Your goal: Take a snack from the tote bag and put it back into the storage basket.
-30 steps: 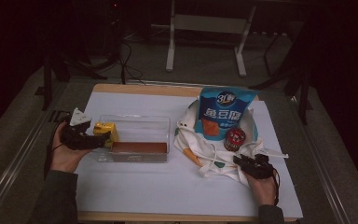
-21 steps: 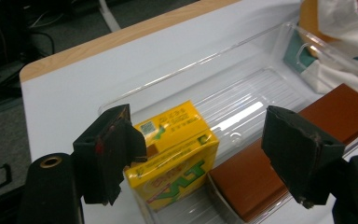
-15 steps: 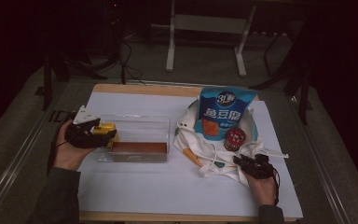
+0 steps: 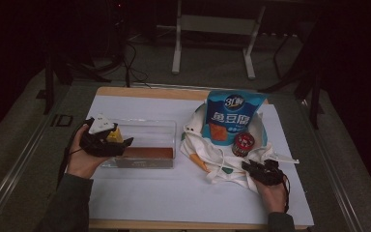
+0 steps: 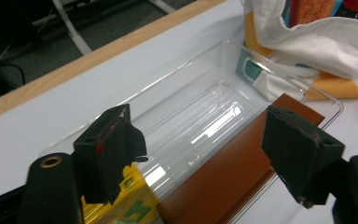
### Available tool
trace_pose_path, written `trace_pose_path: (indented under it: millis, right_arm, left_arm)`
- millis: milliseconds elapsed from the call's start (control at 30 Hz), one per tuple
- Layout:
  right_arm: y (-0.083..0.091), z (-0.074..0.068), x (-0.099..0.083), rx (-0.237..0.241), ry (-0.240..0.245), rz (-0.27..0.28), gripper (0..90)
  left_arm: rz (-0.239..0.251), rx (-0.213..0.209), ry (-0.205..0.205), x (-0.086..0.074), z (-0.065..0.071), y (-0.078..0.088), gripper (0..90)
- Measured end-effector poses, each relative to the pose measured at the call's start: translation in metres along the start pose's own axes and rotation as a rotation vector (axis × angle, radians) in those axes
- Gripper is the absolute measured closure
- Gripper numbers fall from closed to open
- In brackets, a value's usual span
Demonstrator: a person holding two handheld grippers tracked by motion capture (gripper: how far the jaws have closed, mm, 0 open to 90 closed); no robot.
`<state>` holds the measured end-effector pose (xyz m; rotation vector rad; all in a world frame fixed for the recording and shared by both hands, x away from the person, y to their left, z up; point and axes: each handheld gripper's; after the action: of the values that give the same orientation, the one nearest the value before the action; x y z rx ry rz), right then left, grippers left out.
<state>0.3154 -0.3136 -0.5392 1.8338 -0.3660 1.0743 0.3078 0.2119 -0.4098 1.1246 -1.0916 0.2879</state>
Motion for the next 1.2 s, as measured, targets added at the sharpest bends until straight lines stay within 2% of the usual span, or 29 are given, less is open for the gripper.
trace_pose_path:
  millis: [133,167,267,633,700,967,1100,1200]
  right_arm:
    - [0.0,0.0,0.0,0.0,0.005,0.001,64.9]
    - [0.0,0.0,0.0,0.002,0.005,0.001,64.0]
    - [0.0,0.0,0.0,0.005,0.008,0.002,62.6]
    - [0.0,0.0,0.0,0.016,0.005,0.003,61.2]
    - [0.0,0.0,0.0,0.015,0.006,0.003,61.2]
    - [0.0,-0.001,0.0,0.015,0.013,0.003,59.8]
    - [0.001,-0.001,0.0,0.014,0.017,0.004,59.4]
    - [0.001,-0.003,0.001,-0.005,0.031,0.005,59.6]
  left_arm:
    - [0.005,-0.014,-0.018,0.001,0.009,-0.005,31.4]
    - [0.005,-0.022,-0.029,0.001,0.01,-0.006,37.1]
    - [-0.007,-0.054,-0.043,0.0,0.016,-0.014,41.2]
    - [-0.049,-0.134,-0.048,-0.008,0.041,-0.046,47.3]
    - [-0.053,-0.131,-0.052,-0.009,0.044,-0.049,48.2]
    - [-0.044,-0.15,-0.048,-0.013,0.052,-0.055,50.5]
    - [-0.018,-0.169,-0.04,-0.014,0.055,-0.055,53.0]
    - [-0.001,-0.178,-0.036,-0.017,0.057,-0.055,53.4]
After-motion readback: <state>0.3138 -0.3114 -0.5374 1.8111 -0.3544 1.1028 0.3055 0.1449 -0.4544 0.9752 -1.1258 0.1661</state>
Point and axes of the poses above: each handheld gripper's, and its own axes: y roughly backward along the jaws, x roughly out of its top, z roughly to its right, and after that the axes turned 7 degrees about y, right-handed
